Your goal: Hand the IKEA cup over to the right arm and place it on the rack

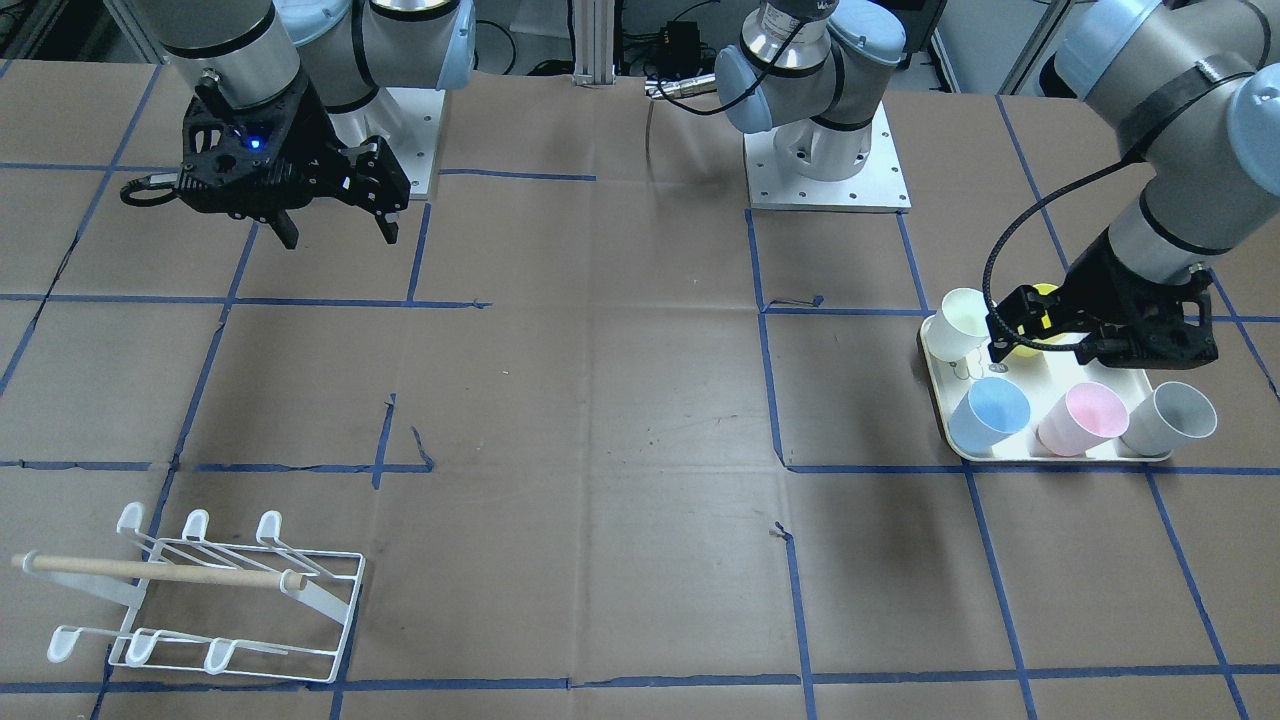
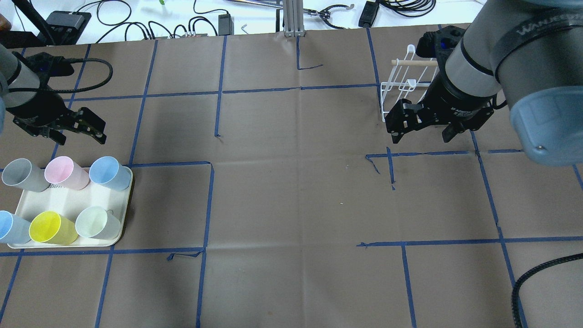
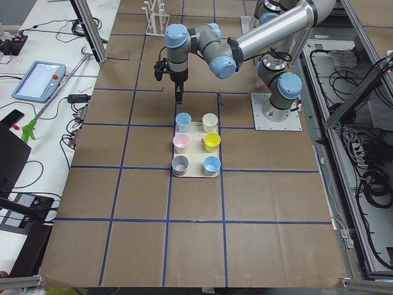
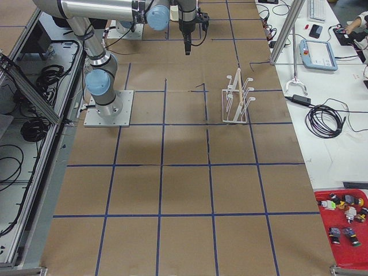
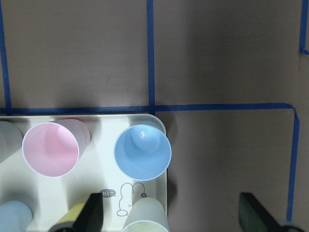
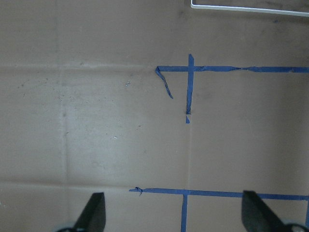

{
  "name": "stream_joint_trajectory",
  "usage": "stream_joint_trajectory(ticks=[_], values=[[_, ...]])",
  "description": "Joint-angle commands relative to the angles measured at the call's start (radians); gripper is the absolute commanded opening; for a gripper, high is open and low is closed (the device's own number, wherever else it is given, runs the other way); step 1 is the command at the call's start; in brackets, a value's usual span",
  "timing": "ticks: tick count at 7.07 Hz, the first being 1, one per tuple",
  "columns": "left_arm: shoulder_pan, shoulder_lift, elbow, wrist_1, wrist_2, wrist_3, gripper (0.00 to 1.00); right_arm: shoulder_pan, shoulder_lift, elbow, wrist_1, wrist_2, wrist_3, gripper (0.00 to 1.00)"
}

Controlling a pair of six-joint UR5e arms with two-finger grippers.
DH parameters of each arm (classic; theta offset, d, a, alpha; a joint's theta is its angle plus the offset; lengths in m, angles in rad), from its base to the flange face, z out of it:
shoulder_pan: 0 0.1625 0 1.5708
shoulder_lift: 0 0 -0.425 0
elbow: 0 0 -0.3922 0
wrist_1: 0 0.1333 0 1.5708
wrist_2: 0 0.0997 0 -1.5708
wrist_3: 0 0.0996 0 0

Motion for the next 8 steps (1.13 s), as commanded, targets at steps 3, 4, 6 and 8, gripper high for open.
stream_joint_trajectory(ticks=[3,4,6,8], values=[[0.003,-0.064,-0.168,0.262,-0.006,0.001,0.99,0.000,0.000,0.000,0.000,-0.001,0.000,1.00],[0.003,-0.091,-0.173,0.275,-0.006,0.001,0.99,0.000,0.001,0.000,0.000,-0.004,0.000,1.00],[0.004,-0.139,-0.191,0.281,0.001,0.007,0.99,0.000,0.000,0.000,0.000,0.000,0.000,1.00],[0.006,-0.144,-0.194,0.278,0.006,0.007,0.99,0.000,0.001,0.003,-0.002,0.003,0.003,1.00]])
